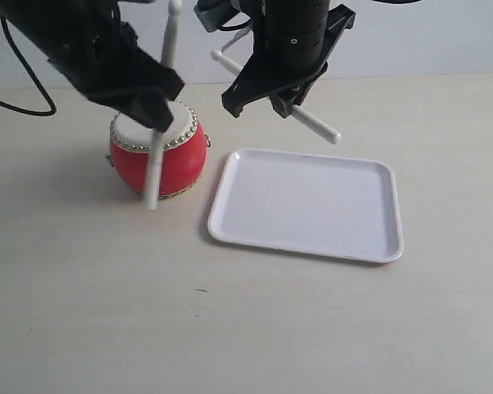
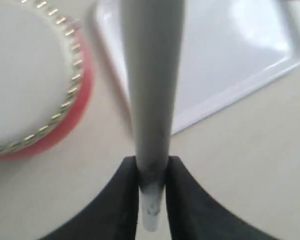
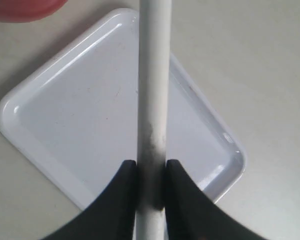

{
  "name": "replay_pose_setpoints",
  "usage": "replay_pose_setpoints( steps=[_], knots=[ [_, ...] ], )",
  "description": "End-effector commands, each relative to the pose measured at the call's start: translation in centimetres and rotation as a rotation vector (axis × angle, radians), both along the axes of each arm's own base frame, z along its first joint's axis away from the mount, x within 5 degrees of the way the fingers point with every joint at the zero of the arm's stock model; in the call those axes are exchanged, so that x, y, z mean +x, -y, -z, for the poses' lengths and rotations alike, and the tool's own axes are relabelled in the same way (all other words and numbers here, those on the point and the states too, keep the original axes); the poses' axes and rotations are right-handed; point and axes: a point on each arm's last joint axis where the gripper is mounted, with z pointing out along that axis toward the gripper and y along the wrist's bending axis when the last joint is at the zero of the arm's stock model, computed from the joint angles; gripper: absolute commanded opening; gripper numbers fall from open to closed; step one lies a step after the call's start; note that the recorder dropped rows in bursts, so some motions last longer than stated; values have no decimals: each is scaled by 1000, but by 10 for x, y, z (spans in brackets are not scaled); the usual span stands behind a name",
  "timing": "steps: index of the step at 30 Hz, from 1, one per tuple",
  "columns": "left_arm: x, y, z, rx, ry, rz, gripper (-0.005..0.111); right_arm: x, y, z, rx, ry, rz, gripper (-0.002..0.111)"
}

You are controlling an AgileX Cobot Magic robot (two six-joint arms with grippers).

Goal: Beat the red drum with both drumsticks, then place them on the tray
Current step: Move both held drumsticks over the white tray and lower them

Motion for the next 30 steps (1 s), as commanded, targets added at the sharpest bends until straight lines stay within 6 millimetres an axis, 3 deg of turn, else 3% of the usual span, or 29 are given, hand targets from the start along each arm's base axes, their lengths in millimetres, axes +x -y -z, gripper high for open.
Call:
replay_pose_setpoints(
  steps=[1,6,13,15,18,22,30],
  knots=[
    [-8,24,-24,-319,18,89,0,0,0,-2,18,-4,-28,0],
    [-9,35,-36,-504,13,102,0,4,7,-1,20,-10,-10,0],
    [-11,47,-28,-485,21,117,0,2,26,22,-26,-89,4,0],
    [-8,59,-12,-466,-7,122,0,0,36,35,-62,-129,13,0],
    [-1,78,29,-415,-80,125,0,-1,52,47,-91,-170,43,0],
    [9,82,62,-358,-110,95,0,2,65,58,-85,-176,64,0],
    [21,87,93,-351,-136,17,0,6,66,70,-35,-123,57,0]
  ],
)
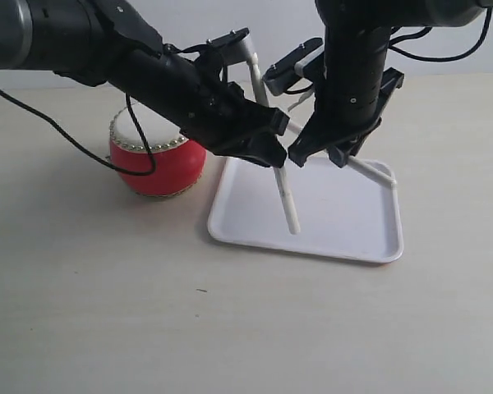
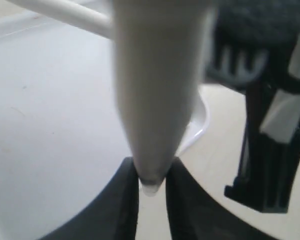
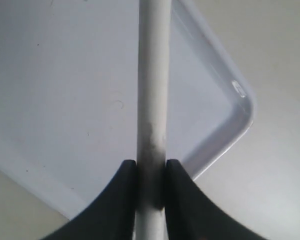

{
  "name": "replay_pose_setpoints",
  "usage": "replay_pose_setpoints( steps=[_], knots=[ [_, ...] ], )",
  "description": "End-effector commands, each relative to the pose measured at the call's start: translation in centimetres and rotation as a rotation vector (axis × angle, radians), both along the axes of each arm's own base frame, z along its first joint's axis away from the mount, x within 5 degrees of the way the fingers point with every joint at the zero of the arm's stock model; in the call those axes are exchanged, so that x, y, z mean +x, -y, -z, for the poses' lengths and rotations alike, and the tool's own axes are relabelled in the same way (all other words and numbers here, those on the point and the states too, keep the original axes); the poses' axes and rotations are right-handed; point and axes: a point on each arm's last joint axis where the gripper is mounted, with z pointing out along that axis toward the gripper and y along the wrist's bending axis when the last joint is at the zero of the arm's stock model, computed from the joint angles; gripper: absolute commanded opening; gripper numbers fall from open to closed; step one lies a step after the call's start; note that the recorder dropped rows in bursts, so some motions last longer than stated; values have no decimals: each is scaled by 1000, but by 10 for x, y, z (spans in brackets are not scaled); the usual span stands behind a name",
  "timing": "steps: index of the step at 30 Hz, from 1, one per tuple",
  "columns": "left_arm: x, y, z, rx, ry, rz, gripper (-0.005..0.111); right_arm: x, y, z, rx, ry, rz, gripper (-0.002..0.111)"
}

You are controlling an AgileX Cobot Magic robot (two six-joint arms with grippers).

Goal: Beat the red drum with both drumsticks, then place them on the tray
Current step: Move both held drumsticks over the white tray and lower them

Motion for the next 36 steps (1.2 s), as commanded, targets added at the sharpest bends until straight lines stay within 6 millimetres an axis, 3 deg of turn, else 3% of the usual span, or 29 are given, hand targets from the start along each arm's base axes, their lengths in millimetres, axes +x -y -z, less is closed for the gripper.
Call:
replay_pose_setpoints(
  steps=[1,10,15,20,27,36],
  knots=[
    [4,5,12,-12,-29,-37,0,4,5,-1,35,24,27,0],
    [12,9,36,-26,-80,-109,0,6,12,4,59,3,61,0],
    [16,10,52,-21,-106,-148,0,8,9,25,58,-58,53,0],
    [17,10,56,-22,-120,-176,0,13,7,43,62,-68,47,0],
    [17,10,96,29,-242,-233,0,13,5,47,74,-77,51,0],
    [21,13,93,18,-231,-233,0,9,-8,78,187,-216,28,0]
  ],
)
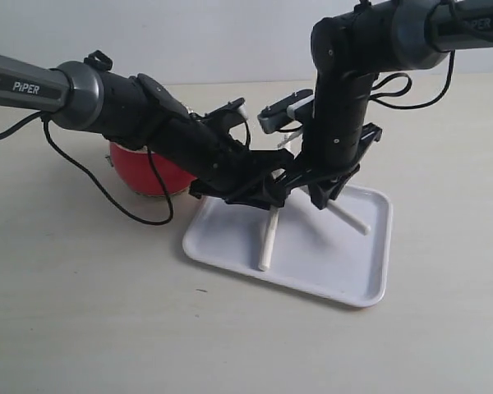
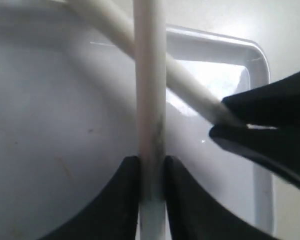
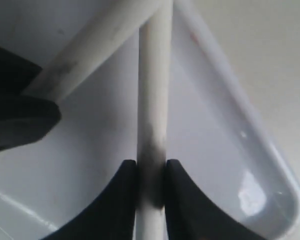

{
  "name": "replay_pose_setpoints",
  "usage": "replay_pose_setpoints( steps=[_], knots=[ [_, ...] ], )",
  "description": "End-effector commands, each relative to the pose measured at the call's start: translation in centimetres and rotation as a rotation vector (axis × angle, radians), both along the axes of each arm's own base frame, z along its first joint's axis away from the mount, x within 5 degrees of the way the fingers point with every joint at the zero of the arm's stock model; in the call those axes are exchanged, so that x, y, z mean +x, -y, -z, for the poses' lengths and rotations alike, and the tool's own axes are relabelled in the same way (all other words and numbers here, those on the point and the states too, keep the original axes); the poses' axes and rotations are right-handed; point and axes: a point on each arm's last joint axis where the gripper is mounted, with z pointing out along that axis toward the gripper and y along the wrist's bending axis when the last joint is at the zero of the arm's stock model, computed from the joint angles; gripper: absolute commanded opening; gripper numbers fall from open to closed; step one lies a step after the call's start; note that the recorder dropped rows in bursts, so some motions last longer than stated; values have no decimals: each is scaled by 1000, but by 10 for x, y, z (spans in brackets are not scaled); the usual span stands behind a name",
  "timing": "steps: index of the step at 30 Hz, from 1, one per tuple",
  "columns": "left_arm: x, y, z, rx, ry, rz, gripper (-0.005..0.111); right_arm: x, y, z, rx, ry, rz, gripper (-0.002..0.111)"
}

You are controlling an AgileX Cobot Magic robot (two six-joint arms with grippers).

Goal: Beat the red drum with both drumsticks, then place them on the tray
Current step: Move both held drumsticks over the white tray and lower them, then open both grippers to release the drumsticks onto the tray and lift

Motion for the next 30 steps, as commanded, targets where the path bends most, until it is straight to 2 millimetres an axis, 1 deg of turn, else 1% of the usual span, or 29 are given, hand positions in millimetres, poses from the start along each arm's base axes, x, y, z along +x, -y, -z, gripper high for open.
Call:
replay_pose_setpoints(
  steps=[1,5,9,11,14,18,20,21,24,30],
  knots=[
    [1,2,-1,6,19,17,0,-1,-4,14,42,-54,-11,0],
    [1,2,-1,6,21,15,0,-3,-4,20,36,-80,-12,0],
    [1,2,-1,7,22,14,0,-4,-3,21,33,-96,-11,0],
    [1,2,-1,7,20,18,1,-5,-5,21,53,-107,-8,3],
    [1,2,-1,7,17,15,13,-8,-7,20,71,-136,-19,13],
    [1,2,-1,5,-4,-7,38,-10,-7,20,76,-160,-15,23],
    [1,2,-1,5,-4,-7,45,-10,-7,20,76,-162,-16,26],
    [1,2,-1,5,-4,-7,47,-10,-7,20,75,-163,-16,28],
    [1,2,-1,6,2,-12,47,-10,-7,20,75,-166,-16,32],
    [2,2,-3,1,9,-15,47,-12,-7,18,71,-179,-17,35]
  ],
)
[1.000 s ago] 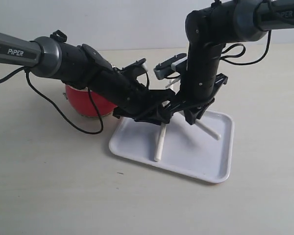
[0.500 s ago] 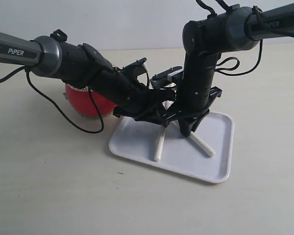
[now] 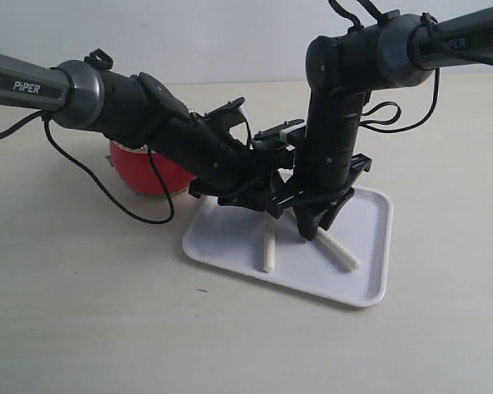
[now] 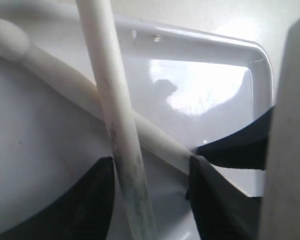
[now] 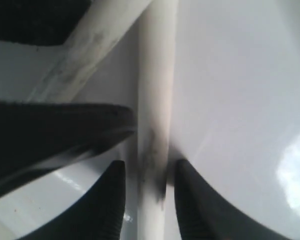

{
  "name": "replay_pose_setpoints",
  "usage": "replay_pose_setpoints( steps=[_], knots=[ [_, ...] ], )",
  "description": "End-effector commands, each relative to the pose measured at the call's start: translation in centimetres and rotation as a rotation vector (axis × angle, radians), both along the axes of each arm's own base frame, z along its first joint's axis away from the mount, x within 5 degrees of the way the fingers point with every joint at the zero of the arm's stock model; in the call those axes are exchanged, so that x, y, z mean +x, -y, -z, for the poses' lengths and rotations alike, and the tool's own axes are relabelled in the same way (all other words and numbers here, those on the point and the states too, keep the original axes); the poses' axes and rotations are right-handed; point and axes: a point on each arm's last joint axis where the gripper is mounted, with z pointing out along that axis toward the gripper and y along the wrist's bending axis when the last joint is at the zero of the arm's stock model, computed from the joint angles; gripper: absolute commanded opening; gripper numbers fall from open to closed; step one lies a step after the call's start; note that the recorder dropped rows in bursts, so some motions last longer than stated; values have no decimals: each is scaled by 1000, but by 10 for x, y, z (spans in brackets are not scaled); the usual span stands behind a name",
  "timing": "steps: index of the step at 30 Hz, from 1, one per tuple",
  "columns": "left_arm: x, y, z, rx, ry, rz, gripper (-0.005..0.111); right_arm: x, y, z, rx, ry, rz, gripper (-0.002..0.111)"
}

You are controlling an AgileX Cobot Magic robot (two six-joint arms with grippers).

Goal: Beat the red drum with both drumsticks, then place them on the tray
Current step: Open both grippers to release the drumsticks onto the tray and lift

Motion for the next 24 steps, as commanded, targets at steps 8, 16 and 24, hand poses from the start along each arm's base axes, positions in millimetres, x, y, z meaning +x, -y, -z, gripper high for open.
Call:
replay_pose_setpoints(
  steps=[8,16,24],
  knots=[
    [2,8,-33,-66,30,48,47,-3,2,-29,15,26,-10,35],
    [-3,6,-82,-121,94,50,47,-10,4,-85,60,158,-11,35],
    [-15,-6,-150,-169,247,68,47,-24,8,-140,119,286,2,34]
  ],
)
